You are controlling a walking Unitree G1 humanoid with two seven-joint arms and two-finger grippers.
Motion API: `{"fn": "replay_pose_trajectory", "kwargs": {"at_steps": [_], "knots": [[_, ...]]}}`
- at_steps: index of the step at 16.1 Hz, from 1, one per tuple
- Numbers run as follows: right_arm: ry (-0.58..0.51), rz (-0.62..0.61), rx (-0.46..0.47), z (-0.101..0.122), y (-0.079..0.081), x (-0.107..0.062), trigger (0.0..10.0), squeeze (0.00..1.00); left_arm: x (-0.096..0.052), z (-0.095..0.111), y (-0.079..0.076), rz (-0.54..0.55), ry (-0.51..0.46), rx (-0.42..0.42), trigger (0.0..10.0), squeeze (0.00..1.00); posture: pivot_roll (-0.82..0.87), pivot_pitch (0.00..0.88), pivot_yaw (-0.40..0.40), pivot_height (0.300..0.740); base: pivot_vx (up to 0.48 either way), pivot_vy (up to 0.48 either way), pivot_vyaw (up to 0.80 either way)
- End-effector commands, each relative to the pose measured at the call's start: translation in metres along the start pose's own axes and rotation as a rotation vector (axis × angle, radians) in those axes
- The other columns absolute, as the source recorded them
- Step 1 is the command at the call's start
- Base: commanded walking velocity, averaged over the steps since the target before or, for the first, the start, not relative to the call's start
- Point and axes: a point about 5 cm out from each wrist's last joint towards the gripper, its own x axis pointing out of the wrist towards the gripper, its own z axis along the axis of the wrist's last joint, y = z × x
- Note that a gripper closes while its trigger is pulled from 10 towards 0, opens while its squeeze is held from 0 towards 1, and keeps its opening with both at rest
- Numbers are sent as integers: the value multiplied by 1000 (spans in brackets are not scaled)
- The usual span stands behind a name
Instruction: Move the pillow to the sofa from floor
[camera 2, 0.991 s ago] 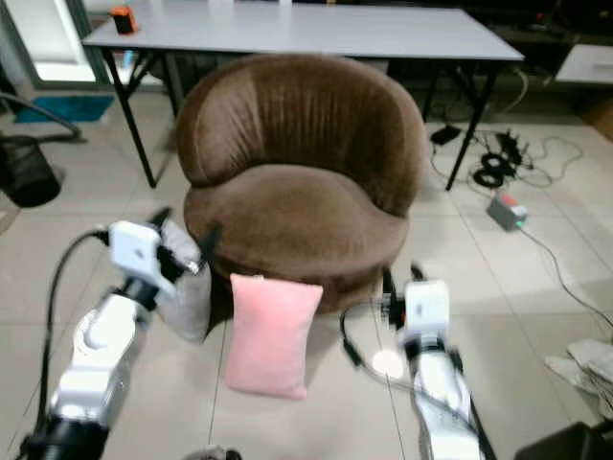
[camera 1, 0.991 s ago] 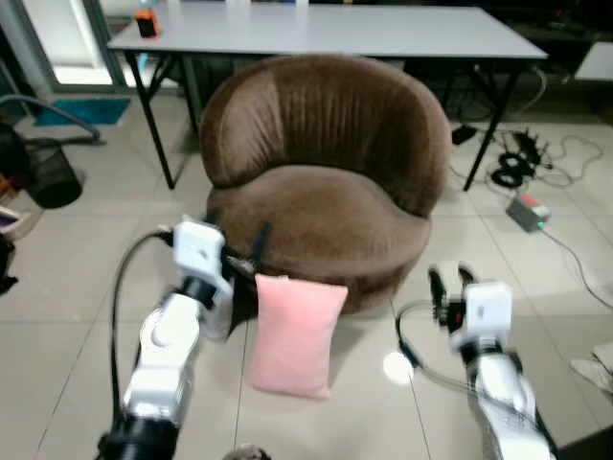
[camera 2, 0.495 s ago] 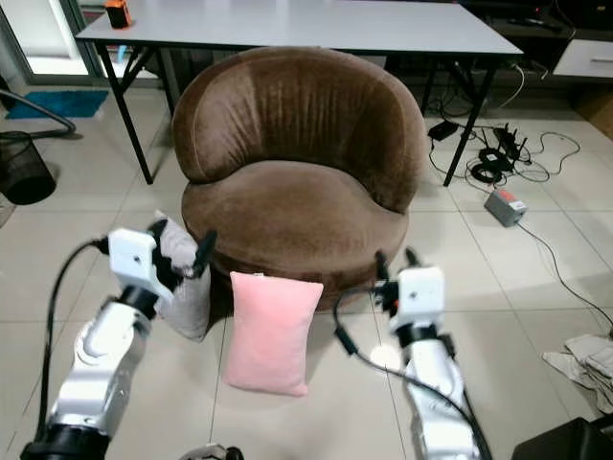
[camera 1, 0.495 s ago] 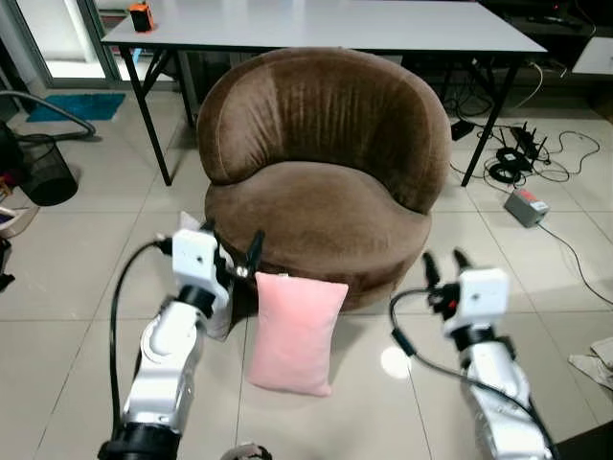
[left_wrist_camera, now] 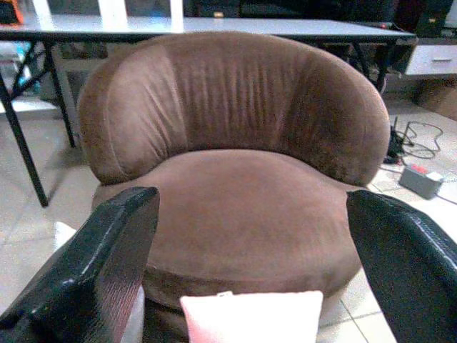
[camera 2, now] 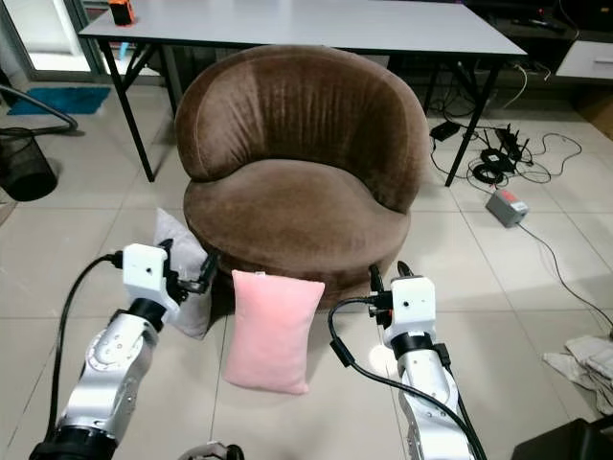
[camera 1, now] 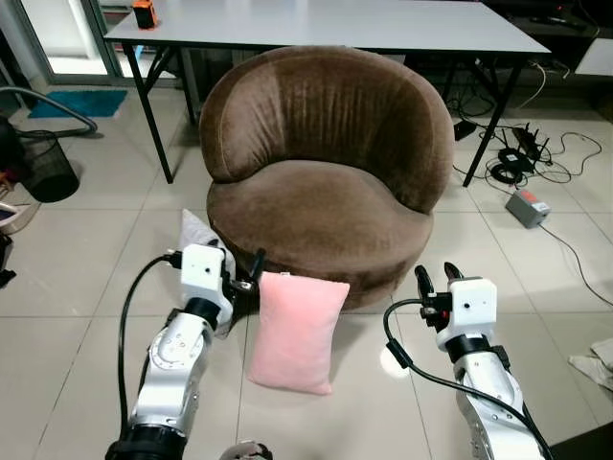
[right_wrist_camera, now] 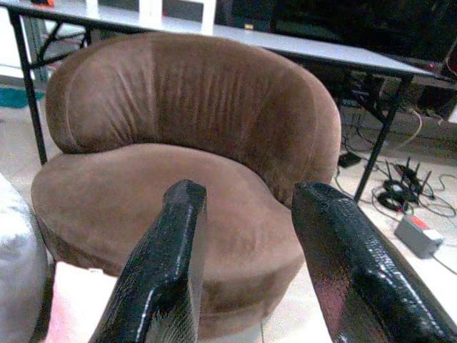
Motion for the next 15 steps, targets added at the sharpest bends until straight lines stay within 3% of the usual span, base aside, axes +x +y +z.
{"fn": "replay_pose_trajectory", "kwargs": {"at_steps": [1,11,13,15], "knots": [[15,15,4,-2,3,-1,10000,0,1,-2,1,-5,16,-5,10000,0,-2,17,-10,740,0,469,0],[64,31,0,-14,8,-7,10000,0,1,-9,-2,-43,68,-77,10000,0,-2,18,-5,740,0,480,0],[67,34,-1,-15,8,-7,10000,0,0,-8,-2,-43,59,-61,10000,0,-2,15,-5,740,0,480,0],[90,20,2,-18,7,-8,10000,0,1,-8,-1,-27,60,-3,10000,0,-2,10,-4,740,0,0,0]]}}
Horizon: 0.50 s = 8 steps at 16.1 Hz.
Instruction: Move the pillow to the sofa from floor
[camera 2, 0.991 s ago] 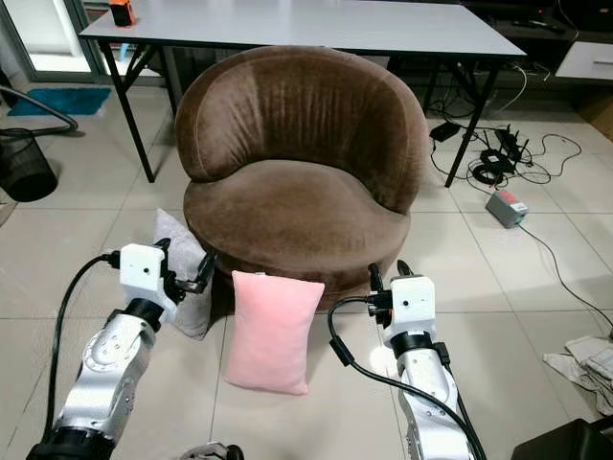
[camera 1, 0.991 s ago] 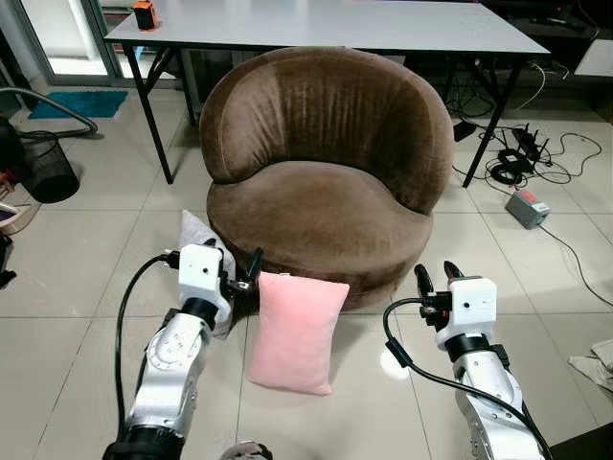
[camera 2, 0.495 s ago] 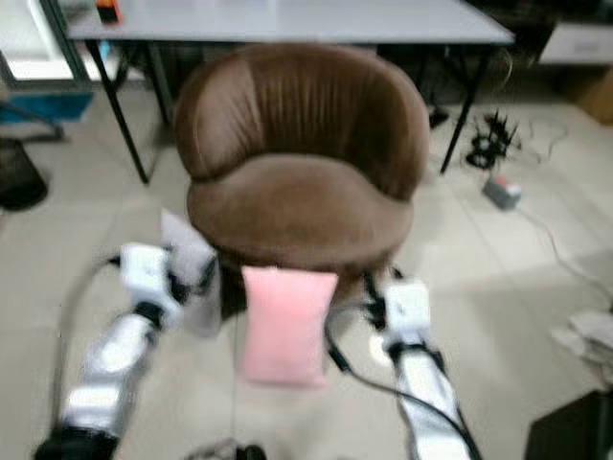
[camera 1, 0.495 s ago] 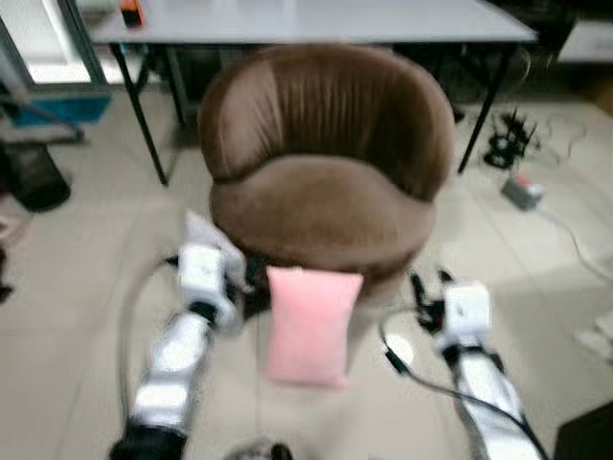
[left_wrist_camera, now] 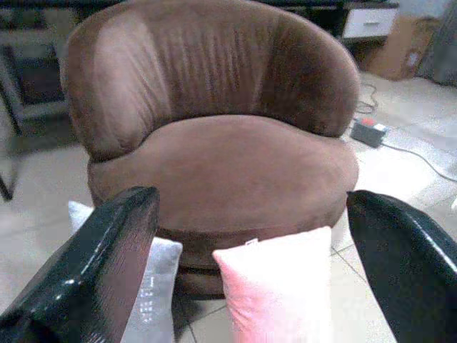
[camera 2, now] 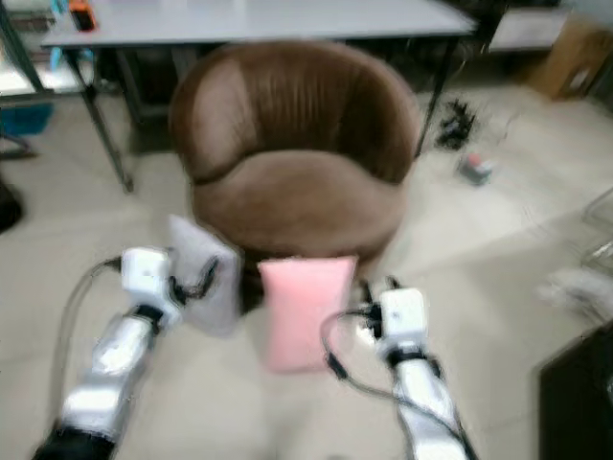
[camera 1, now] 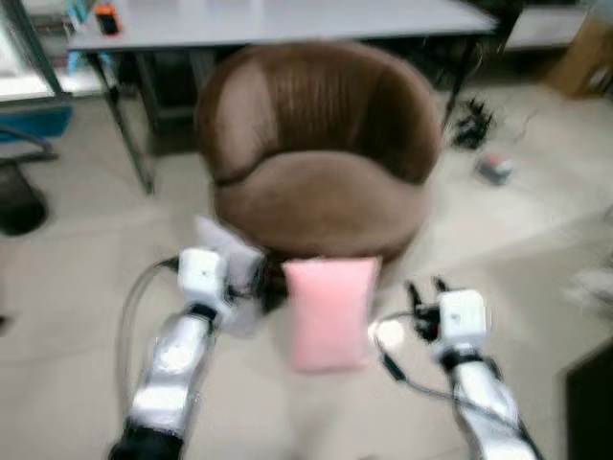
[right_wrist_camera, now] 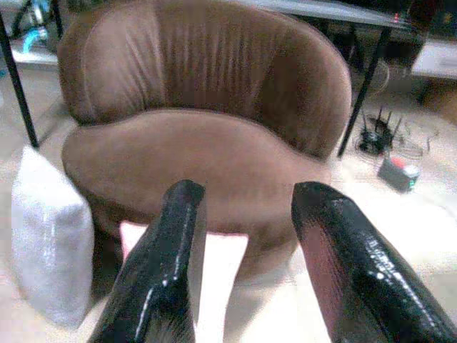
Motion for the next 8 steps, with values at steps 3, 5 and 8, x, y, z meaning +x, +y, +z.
{"fn": "replay_pose_trajectory", "kwargs": {"at_steps": [3,5,8], "knots": [[-19,7,-13,4,3,3,10000,0,-1,2,7,20,0,39,10000,0,-1,7,-3,740,0,0,0],[-16,10,-16,3,4,3,10000,0,-1,2,6,20,-3,48,10000,0,-1,7,-3,740,0,0,0],[2,8,-23,0,4,3,10000,0,-1,2,2,12,-5,49,10000,0,-1,9,-5,740,0,0,0]]}}
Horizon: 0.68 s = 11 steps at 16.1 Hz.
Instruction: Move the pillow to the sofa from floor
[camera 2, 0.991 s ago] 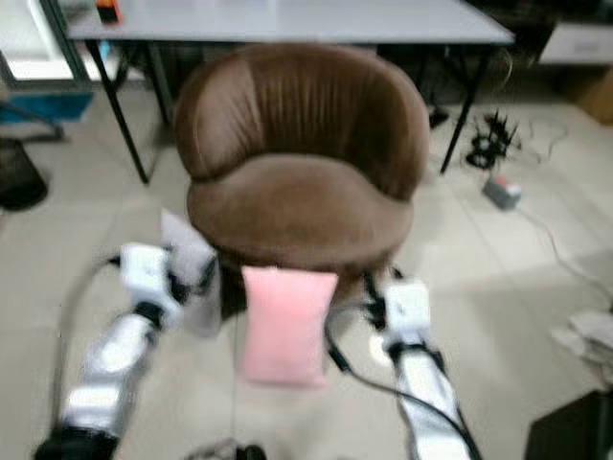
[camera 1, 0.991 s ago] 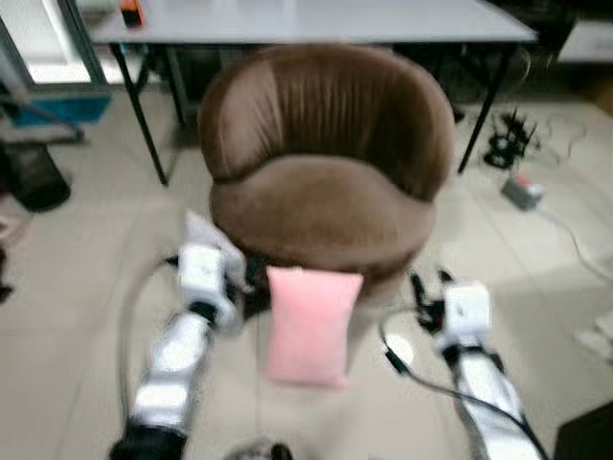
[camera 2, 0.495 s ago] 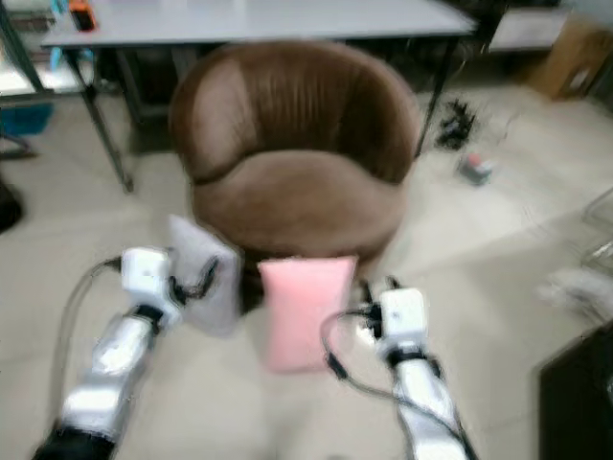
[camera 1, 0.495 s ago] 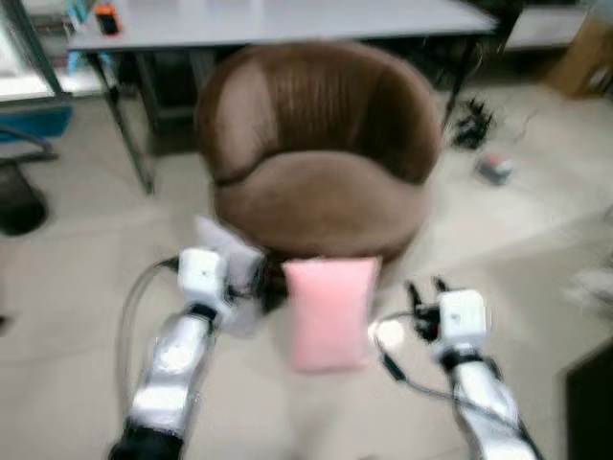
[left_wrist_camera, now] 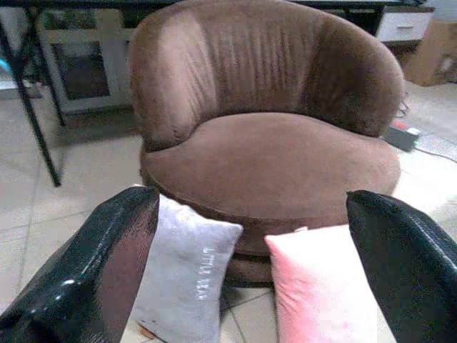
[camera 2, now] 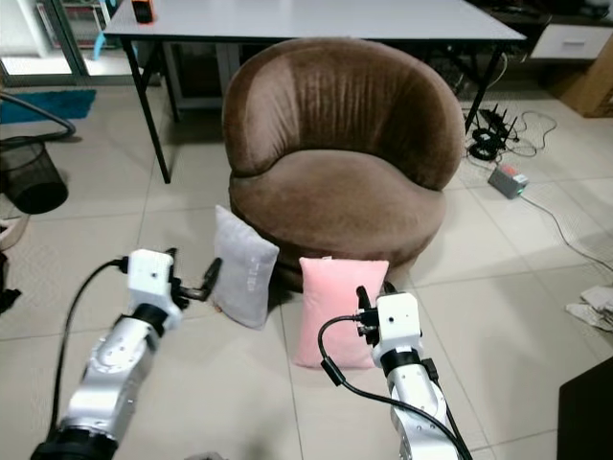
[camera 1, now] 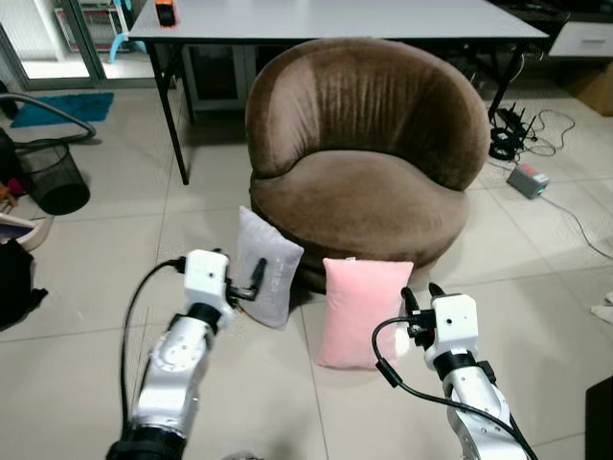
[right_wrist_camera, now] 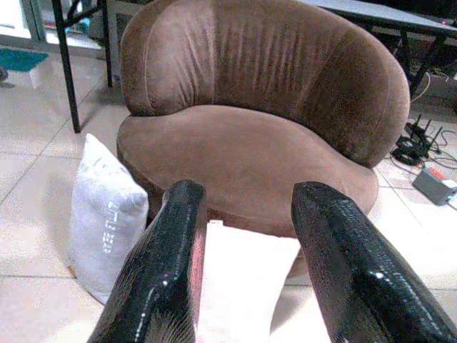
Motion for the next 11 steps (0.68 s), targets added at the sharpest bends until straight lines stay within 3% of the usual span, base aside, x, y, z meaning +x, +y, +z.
{"fn": "replay_pose_trajectory", "kwargs": {"at_steps": [1,2,7,9,11], "knots": [[20,-20,-6,-3,-4,0,10000,0,0,2,-2,-6,-5,32,10000,0,0,10,-5,740,0,0,0],[20,-21,-9,-3,-4,0,10000,0,0,2,-2,-6,-6,33,10000,0,0,12,-6,740,0,0,0],[26,-14,-9,-6,-3,-2,10000,0,0,2,-4,-29,6,22,10000,0,-1,24,-6,740,0,480,0],[30,-10,-6,-7,-1,-4,10000,0,0,-3,-4,-27,74,-7,10000,0,-4,28,-4,740,0,480,0],[36,-4,-2,-9,0,-6,10000,0,-1,-1,-7,-53,43,-33,10000,0,-6,32,-4,740,0,480,0]]}}
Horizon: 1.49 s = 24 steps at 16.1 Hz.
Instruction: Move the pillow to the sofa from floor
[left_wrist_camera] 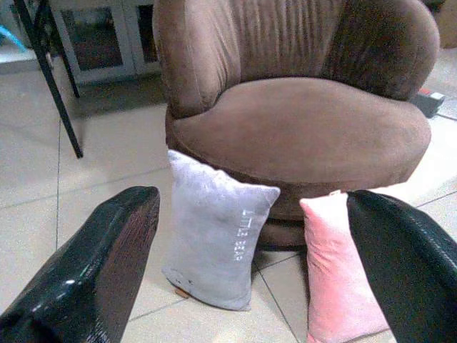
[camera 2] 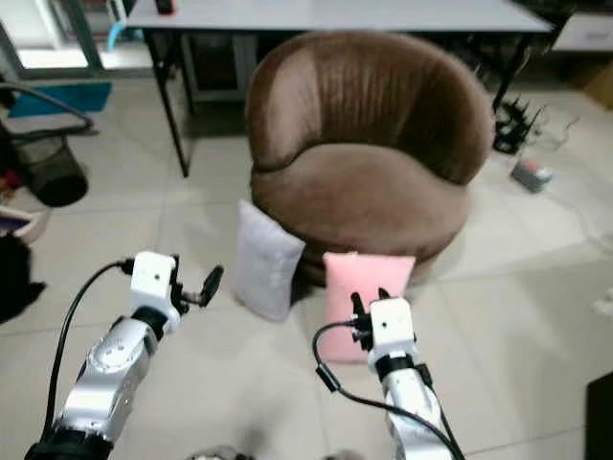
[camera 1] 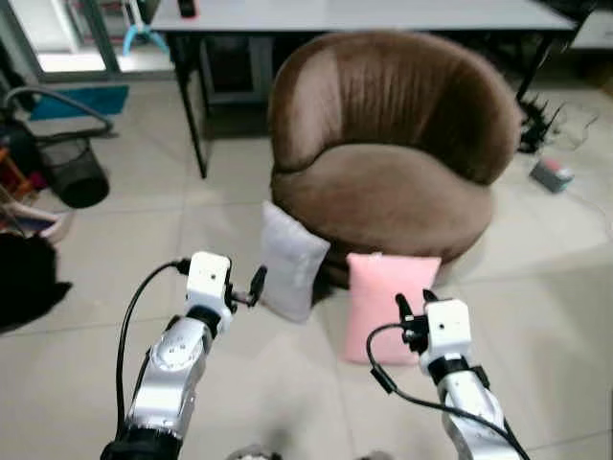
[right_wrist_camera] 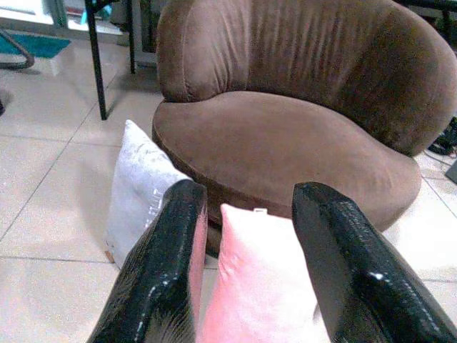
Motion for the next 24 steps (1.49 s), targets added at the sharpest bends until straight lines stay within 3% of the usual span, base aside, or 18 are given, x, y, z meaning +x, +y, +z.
{"fn": "replay_pose_trajectory", "kwargs": {"at_steps": [1,7,9,14,24], "knots": [[17,-14,0,-4,-5,-4,10000,0,0,1,-6,-32,-13,-23,10000,0,-6,32,-4,740,0,480,0],[26,-5,1,-7,-4,-6,10000,0,-1,3,-6,-38,-8,-45,10000,0,-6,35,-5,740,0,480,0],[29,-3,0,-8,-4,-6,10000,0,-1,0,-2,-2,17,7,10000,0,-7,37,-6,740,0,480,0],[41,-3,-6,-9,-3,-6,10000,0,-1,1,1,7,11,34,10000,0,-8,37,-4,740,0,0,0],[10,30,-24,-8,3,-6,10000,0,-2,-2,1,-3,31,71,10000,0,3,27,-2,740,447,0,0]]}}
